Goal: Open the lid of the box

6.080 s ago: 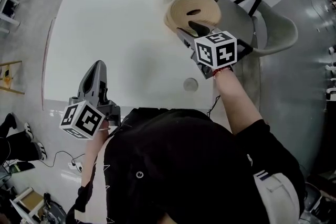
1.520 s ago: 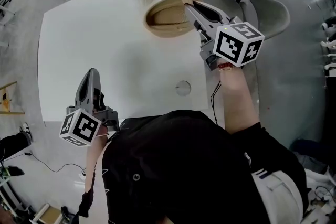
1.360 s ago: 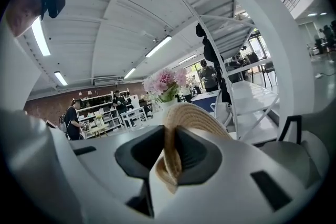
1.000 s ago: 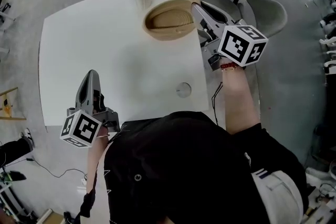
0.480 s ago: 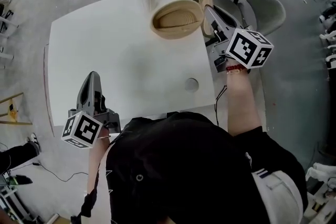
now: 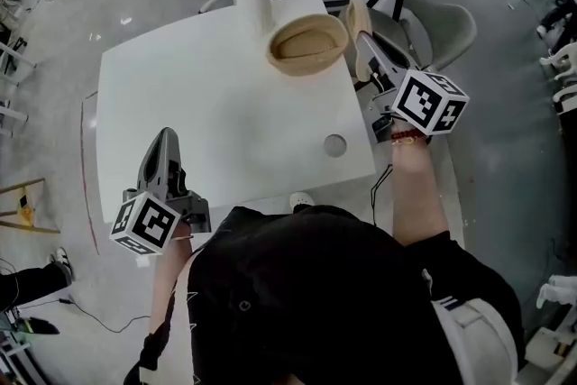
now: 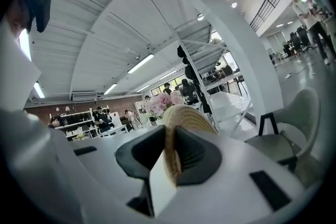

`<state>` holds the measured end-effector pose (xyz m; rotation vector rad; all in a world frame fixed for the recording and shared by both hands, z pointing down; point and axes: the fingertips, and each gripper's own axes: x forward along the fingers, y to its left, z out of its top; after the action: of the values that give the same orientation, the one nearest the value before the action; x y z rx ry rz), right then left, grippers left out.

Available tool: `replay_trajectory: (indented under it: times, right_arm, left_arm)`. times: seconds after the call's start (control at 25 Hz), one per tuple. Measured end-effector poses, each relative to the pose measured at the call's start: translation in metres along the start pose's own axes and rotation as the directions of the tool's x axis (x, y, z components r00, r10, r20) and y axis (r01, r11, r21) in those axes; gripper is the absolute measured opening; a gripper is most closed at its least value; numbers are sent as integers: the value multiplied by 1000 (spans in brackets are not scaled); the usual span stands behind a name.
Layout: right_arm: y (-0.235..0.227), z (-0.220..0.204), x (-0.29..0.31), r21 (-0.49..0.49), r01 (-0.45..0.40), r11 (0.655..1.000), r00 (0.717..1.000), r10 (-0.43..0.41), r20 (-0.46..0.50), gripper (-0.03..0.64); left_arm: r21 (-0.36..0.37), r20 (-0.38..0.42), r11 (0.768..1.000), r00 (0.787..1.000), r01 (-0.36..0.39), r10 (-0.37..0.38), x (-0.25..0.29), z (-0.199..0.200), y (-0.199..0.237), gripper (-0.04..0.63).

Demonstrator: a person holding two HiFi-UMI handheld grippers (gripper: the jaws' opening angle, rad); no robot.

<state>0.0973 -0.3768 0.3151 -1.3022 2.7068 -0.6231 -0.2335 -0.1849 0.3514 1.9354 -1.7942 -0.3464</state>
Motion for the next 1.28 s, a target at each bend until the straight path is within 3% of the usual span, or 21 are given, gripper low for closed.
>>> replay_trajectory:
  times: [0.36, 0.8, 1.12, 1.28]
  right_arm:
    - [37, -8, -41, 22, 19, 1000, 1000, -19, 9, 71]
    - [92, -46, -75, 47, 25, 999, 999, -23, -25, 74]
    - [143, -88, -72, 59, -54, 997, 992, 60, -107, 74]
    - [165, -103, -66, 127, -94, 987, 987, 109, -122, 75]
  left_arm:
    - [5, 18, 997, 997, 71, -71, -28, 8, -13, 9]
    - [16, -2, 991, 991, 135, -135, -71, 4, -20, 9]
    - [23, 3, 990, 991, 137, -137, -97, 6, -15, 9]
    - [19, 4, 989, 989, 146, -146, -101, 8, -14, 9]
